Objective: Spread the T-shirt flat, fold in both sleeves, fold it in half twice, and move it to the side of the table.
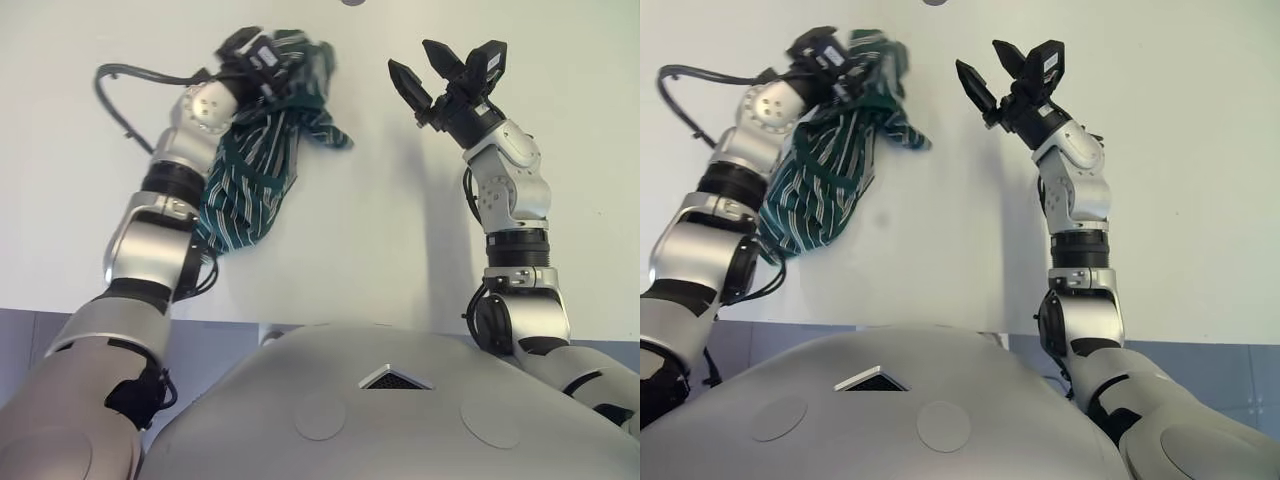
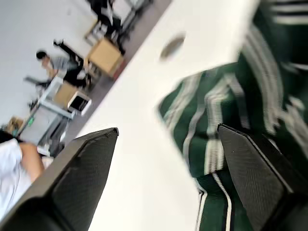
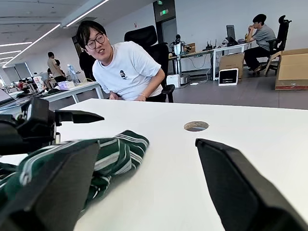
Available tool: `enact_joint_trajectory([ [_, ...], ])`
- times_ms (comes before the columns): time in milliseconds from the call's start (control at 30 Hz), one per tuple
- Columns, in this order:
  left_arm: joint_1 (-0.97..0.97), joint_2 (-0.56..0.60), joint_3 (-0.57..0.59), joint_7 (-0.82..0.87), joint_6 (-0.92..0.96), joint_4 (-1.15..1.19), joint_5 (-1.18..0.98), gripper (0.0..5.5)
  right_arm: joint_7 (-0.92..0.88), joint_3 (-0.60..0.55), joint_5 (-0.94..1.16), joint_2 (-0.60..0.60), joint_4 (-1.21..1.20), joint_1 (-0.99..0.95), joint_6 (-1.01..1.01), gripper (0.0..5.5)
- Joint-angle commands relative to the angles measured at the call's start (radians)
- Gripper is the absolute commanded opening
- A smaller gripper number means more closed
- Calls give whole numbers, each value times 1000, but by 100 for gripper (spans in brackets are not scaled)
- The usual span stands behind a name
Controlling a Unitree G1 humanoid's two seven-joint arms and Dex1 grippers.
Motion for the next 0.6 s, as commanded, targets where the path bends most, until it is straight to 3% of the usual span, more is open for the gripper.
enact_joint_trajectory([
  [33,-179,-85,71,-27,-99,153,-81,381,32,-2,-20,-48,16,-50,-7,374],
  [200,-348,-78,100,-1,-169,262,-65,381,73,19,-69,-127,4,-36,-40,374],
  [333,-305,46,160,-56,-252,121,-119,381,81,158,-265,-180,-42,-53,-167,374],
  [400,-177,118,208,-167,-245,-153,-232,381,44,225,-377,-187,-63,-64,-229,374],
  [467,-11,205,229,-307,-108,-521,-388,381,0,266,-464,-186,-64,-74,-286,374],
  [600,407,502,225,-569,169,-1104,-611,381,-75,329,-600,-191,-42,-70,-386,374],
])
